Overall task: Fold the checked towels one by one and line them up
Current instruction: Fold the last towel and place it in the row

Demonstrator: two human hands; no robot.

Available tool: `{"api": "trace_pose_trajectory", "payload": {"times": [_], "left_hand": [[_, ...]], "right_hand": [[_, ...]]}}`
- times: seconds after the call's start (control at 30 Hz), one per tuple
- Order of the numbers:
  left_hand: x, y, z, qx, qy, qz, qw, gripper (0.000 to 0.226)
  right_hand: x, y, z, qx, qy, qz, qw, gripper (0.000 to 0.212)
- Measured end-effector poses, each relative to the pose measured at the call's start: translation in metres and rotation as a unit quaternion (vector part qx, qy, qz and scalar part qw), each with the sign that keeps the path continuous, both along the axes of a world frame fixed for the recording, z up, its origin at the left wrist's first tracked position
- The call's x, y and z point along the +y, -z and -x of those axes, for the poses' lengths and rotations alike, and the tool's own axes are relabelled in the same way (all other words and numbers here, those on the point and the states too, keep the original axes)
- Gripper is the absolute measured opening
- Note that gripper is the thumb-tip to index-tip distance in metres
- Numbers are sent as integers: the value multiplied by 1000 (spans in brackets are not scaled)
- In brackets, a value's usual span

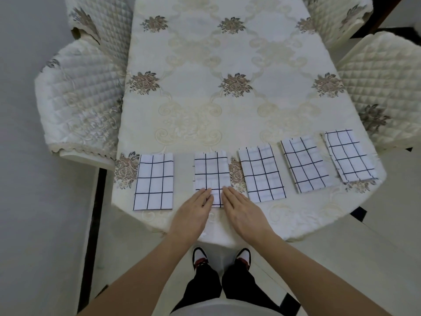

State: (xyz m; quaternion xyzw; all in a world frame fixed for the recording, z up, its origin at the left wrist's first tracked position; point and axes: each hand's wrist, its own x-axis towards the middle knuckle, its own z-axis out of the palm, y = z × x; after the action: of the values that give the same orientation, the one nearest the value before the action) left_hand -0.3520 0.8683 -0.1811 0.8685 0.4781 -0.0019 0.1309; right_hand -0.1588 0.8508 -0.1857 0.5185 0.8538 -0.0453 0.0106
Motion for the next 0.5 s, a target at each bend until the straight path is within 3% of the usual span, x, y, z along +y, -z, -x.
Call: {"api": "trace_pose_trajectory", "payload": {"times": [0.3, 0.5], "left_hand": [[0, -2, -11, 22, -20, 29, 999, 105], [-4, -1, -13, 5, -40, 4, 999, 78]], "right_hand": [[3, -1, -5, -15, -1, 18, 1000, 55], [4, -3, -7, -7, 6, -1, 1000, 56]]}}
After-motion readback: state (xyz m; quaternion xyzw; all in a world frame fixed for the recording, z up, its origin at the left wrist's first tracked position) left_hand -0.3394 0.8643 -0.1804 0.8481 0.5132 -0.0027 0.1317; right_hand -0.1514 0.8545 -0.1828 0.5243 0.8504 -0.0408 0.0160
